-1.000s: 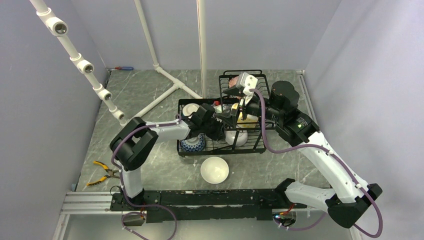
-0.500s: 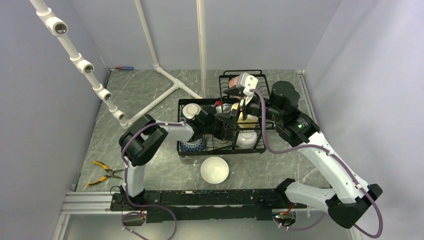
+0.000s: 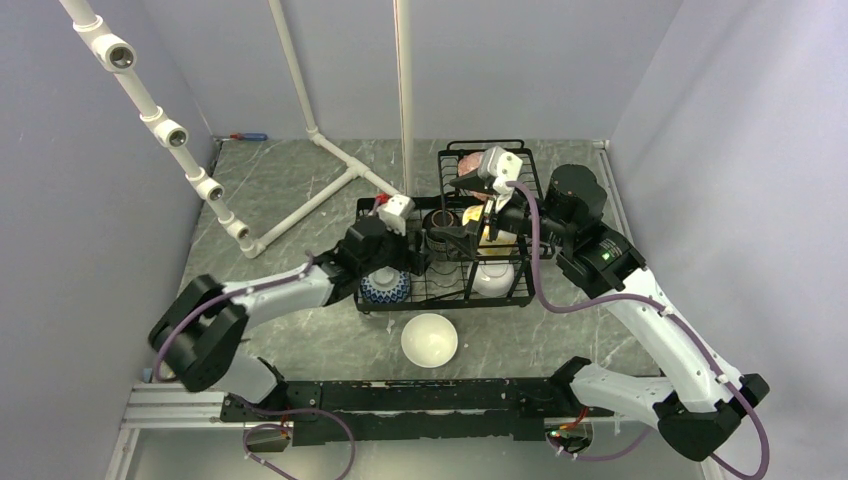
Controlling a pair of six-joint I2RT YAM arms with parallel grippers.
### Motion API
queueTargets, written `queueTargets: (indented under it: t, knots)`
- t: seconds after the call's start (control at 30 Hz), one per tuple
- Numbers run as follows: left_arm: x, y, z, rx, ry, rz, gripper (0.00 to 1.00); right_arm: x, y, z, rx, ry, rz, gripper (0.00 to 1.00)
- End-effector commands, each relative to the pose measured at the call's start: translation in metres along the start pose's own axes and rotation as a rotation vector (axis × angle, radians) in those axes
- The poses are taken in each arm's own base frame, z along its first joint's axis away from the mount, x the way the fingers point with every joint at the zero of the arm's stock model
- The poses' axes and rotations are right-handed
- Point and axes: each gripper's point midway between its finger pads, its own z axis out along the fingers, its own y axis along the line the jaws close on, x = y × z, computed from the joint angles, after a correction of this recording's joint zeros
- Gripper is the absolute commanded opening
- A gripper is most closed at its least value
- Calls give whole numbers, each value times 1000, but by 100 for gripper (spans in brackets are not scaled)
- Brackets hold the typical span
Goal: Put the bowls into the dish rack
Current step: Adjust the bowl in the dish rack, then pick up the bowl from the center of the board.
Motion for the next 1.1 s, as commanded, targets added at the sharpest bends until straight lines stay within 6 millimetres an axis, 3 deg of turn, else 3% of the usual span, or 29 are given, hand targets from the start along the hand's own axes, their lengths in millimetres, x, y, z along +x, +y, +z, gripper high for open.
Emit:
queueTargets:
  t: [0.0, 0.17, 0.3, 0.4, 0.53, 0.67, 0.83, 1.07]
  knots:
    - [-38, 12, -37, -72, -160, 96, 94, -13, -3, -3, 15, -40, -30, 92]
    - [-39, -4, -85, 45, -150, 364, 95, -12, -2, -4, 18, -39, -30, 93]
    - [2, -37, -129, 367, -18, 770, 95, -10, -1, -4, 14, -41, -24, 93]
    - [29, -68, -169, 659, -34, 1010, 95, -9, 0, -3, 7, -42, -21, 93]
    - [53, -81, -194, 835, -81, 1159, 95, -6, 0, -1, 4, -35, -15, 93]
    - [71, -95, -202, 980, -83, 1253, 95, -4, -1, -1, 8, -27, -12, 93]
    - [105, -99, -196, 1121, 95, 1332, 92, -3, -2, -2, 20, -29, -7, 93]
    - [142, -104, -161, 1158, 290, 1457, 84, -2, -3, -3, 27, -25, -5, 93]
